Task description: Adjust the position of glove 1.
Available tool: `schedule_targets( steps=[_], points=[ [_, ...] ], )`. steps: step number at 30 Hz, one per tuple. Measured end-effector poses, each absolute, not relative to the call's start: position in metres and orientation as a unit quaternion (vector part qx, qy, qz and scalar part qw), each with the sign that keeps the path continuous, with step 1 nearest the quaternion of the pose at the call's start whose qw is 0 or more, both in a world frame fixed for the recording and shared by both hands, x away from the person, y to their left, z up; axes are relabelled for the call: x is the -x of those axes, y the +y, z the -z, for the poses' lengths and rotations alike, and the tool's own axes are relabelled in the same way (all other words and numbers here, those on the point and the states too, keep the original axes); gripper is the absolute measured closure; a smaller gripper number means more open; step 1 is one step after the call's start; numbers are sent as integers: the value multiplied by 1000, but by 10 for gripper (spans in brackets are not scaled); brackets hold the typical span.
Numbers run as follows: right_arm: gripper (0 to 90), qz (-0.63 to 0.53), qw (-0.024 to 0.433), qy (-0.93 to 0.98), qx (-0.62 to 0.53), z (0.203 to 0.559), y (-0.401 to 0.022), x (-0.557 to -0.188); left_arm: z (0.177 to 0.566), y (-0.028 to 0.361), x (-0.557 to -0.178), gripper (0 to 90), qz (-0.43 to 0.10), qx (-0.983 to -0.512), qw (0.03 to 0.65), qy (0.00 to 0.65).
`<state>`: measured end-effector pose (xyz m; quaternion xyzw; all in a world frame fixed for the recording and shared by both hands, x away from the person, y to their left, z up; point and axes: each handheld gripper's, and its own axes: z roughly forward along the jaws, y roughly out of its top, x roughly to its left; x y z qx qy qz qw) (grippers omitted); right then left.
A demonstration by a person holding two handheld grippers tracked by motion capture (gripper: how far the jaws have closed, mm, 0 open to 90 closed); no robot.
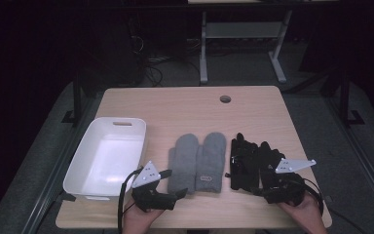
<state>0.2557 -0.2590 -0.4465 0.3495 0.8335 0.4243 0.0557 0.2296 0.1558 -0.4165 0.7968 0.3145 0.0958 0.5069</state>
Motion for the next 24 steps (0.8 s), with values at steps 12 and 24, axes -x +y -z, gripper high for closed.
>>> schedule_targets(
  steps=[12, 24],
  points=[
    [222, -431, 54, 837, -333, 428, -249, -267, 415, 158, -228, 174, -93, -794, 512, 314],
    [191, -418, 41, 853, -310, 404, -228, -295, 417, 158, -230, 174, -89, -792, 517, 314]
  ],
)
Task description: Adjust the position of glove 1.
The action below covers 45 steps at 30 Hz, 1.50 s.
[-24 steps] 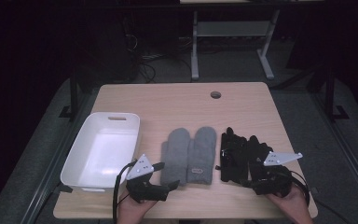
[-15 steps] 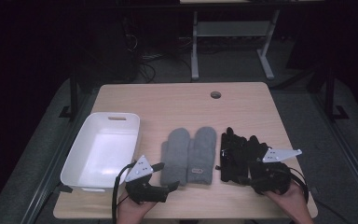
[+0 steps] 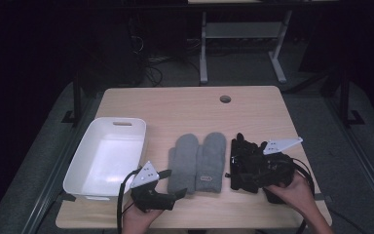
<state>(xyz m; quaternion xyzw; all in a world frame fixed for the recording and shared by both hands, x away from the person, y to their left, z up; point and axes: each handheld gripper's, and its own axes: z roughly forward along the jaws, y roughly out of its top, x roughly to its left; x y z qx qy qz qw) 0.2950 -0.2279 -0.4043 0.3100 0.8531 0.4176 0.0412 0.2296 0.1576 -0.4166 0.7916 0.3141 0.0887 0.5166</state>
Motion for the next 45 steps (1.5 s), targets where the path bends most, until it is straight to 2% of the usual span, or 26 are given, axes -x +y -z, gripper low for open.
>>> schedule_targets(
  steps=[18, 32, 45],
  points=[
    [207, -390, 39, 881, -264, 387, -180, -333, 416, 163, -232, 174, -86, -788, 519, 320],
    [237, -349, 21, 903, -248, 400, -146, -358, 415, 160, -230, 174, -83, -785, 523, 322],
    [364, -292, 15, 931, -219, 428, -115, -379, 416, 159, -230, 174, -81, -787, 521, 321]
  ],
)
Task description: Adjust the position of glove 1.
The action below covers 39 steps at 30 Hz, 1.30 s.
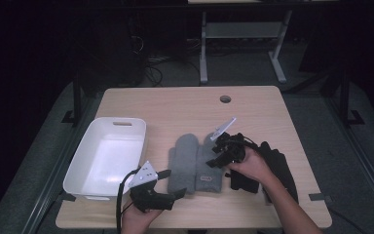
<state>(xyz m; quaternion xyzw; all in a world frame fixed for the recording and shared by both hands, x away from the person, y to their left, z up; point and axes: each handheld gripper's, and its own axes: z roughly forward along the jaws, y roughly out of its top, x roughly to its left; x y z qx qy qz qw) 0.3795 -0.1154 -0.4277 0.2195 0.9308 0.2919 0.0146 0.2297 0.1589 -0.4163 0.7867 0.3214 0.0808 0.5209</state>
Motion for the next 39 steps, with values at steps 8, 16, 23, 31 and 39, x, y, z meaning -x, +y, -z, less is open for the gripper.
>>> schedule_targets(
  steps=[8, 16, 23, 31, 39],
  points=[
    [492, -268, 23, 940, -211, 441, -110, -383, 416, 159, -230, 174, -79, -787, 520, 321],
    [673, -263, 44, 942, -205, 446, -110, -375, 417, 157, -231, 177, -76, -787, 521, 322],
    [811, -266, 31, 939, -214, 445, -112, -376, 417, 156, -231, 178, -74, -788, 519, 323],
    [829, -277, 19, 934, -226, 436, -118, -373, 418, 156, -232, 180, -72, -785, 522, 326],
    [833, -298, 24, 923, -243, 420, -133, -370, 420, 158, -233, 180, -71, -785, 522, 327]
  ],
)
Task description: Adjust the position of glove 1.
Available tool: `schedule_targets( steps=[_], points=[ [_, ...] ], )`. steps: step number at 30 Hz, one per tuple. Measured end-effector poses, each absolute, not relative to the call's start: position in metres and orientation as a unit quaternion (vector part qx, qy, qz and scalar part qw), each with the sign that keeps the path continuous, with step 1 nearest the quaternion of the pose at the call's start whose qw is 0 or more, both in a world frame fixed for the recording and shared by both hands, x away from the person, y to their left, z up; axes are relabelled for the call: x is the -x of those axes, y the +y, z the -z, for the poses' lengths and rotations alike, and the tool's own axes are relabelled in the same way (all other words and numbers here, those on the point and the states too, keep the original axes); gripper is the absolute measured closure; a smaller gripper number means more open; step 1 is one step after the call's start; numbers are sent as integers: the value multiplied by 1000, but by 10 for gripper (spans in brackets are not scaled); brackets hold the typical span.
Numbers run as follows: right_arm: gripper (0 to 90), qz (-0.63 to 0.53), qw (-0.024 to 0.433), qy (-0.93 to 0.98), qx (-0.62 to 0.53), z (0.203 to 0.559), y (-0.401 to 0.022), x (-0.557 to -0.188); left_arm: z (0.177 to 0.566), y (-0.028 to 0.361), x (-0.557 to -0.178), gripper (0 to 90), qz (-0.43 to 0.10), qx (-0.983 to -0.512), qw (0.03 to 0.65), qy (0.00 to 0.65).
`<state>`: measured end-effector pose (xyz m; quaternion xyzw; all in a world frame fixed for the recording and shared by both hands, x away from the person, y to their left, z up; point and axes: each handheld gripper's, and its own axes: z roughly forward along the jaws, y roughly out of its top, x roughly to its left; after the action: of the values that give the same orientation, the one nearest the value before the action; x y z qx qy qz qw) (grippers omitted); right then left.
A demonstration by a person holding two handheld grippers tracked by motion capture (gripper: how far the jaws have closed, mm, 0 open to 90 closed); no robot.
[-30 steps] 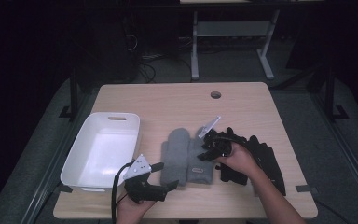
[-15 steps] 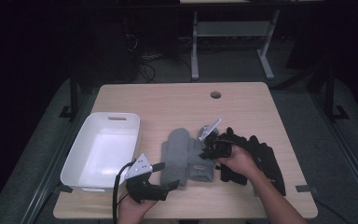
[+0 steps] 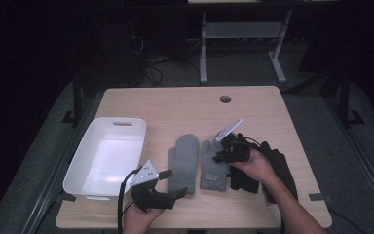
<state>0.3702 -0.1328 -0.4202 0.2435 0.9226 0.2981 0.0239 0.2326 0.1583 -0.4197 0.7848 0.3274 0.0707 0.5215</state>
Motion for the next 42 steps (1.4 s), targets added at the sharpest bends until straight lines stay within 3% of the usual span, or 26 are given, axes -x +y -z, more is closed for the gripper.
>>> schedule_targets(
  steps=[23, 42],
  points=[
    [833, -330, 30, 916, -227, 373, -104, -364, 413, 170, -230, 180, -88, -770, 533, 339],
    [833, -326, 15, 922, -209, 375, -46, -367, 411, 174, -231, 182, -102, -766, 529, 350]
  ],
)
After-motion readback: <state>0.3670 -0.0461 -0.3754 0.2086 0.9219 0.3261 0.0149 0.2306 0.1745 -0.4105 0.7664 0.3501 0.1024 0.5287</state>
